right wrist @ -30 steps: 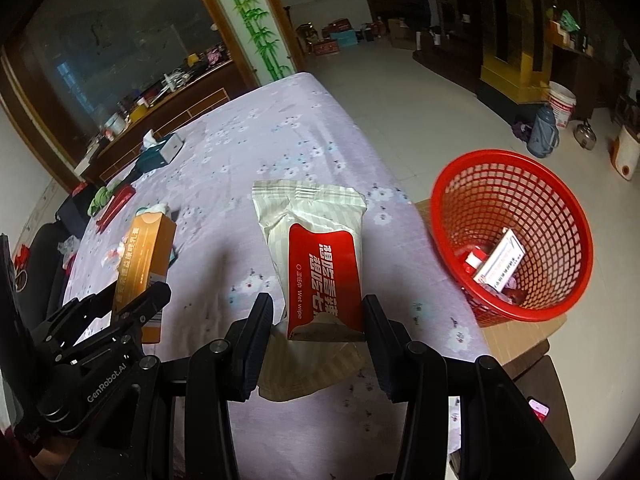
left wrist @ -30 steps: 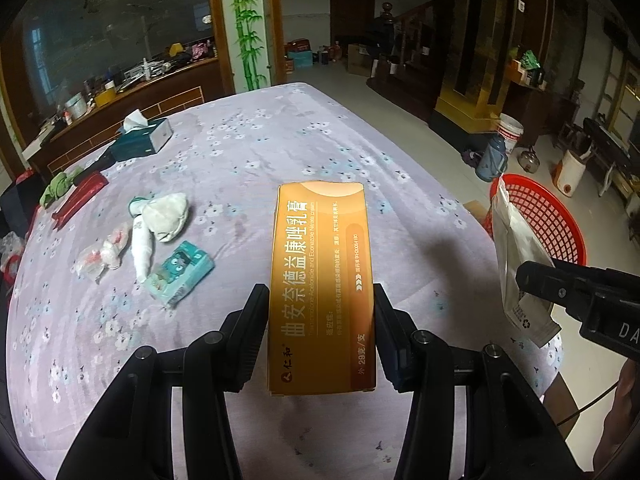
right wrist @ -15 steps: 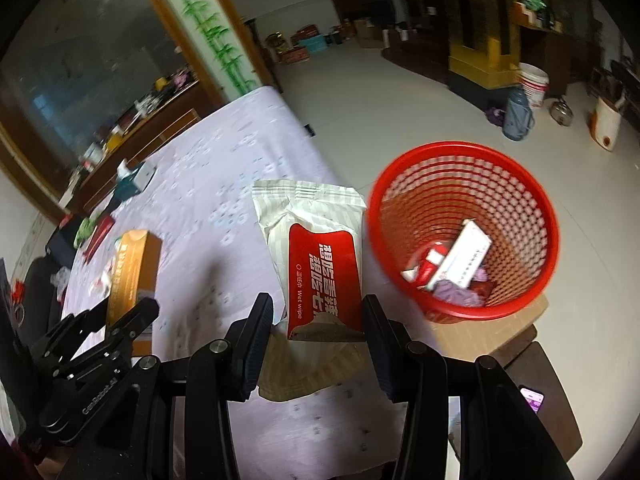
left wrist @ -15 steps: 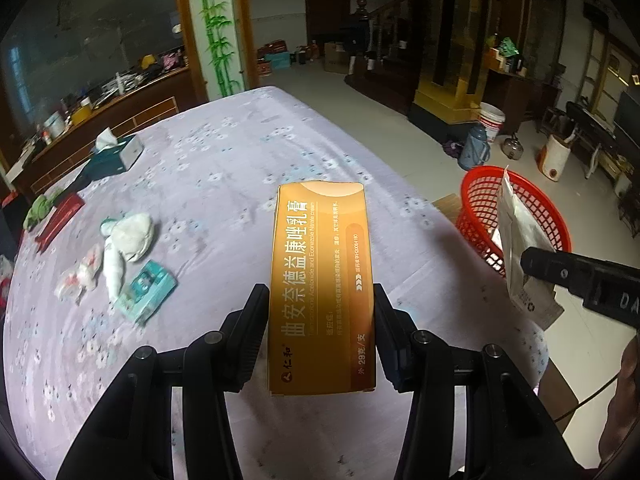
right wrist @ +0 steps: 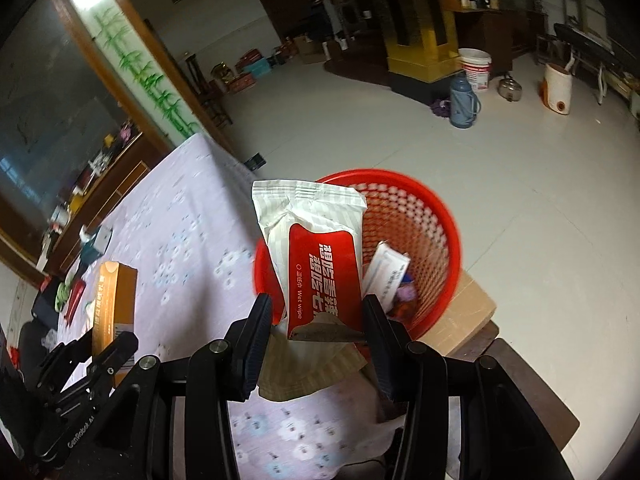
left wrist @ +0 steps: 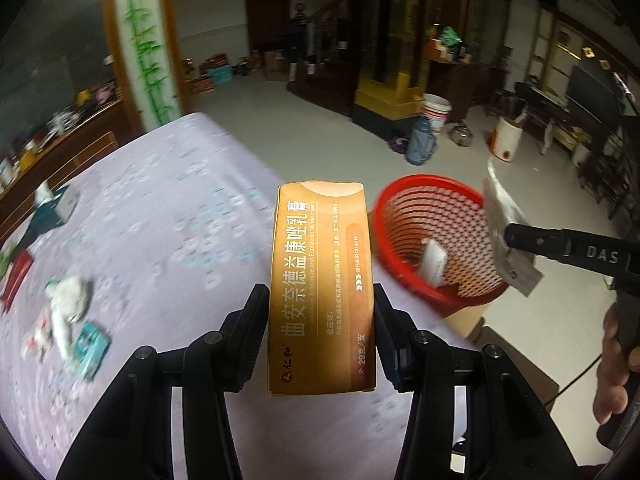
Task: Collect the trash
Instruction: 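Open both tools over the red basket to drop the pack and box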
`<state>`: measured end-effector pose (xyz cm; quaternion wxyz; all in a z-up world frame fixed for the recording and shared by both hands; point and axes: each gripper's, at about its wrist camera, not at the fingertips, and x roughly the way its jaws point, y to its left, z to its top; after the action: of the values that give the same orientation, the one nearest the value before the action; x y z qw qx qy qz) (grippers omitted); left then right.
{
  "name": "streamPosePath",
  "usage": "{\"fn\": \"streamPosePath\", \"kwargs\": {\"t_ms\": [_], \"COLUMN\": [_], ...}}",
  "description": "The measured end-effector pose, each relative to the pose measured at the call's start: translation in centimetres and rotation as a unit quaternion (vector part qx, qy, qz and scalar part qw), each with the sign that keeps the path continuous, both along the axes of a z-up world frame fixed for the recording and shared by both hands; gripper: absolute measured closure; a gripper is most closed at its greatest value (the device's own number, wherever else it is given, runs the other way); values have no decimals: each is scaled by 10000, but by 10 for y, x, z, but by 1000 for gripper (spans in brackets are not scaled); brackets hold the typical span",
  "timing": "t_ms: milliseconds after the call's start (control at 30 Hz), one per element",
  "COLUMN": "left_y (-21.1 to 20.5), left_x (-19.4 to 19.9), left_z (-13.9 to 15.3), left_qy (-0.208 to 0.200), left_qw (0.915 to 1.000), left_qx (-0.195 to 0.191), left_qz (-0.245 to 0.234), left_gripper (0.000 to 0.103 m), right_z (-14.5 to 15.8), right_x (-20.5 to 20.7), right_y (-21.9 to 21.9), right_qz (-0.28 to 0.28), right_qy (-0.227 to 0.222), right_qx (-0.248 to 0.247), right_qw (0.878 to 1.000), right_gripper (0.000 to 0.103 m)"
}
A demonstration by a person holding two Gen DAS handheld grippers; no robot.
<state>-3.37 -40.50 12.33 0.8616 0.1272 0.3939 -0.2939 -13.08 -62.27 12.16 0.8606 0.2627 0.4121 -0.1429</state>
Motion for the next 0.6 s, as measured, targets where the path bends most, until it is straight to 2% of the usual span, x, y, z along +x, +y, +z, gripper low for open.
{"fn": "streamPosePath", "kwargs": {"t_ms": [200,600], "left_y": [-48,-117], "left_x": [7,22], "left_z": [-2,-18], "left_qy": [260,419], "left_qw": [9987,9964], "left_qx": [-163,-180], "left_qz": [-418,-718], "left_gripper": [54,54], "right_z": [-1,5], "right_x": [-3,16], "right_y": [-35,-79], "right_qz": [-167,-132], "right_qy": [-22,-58], "right_qx": [230,451], "right_qw": [9996,9989], "right_gripper": [54,52]}}
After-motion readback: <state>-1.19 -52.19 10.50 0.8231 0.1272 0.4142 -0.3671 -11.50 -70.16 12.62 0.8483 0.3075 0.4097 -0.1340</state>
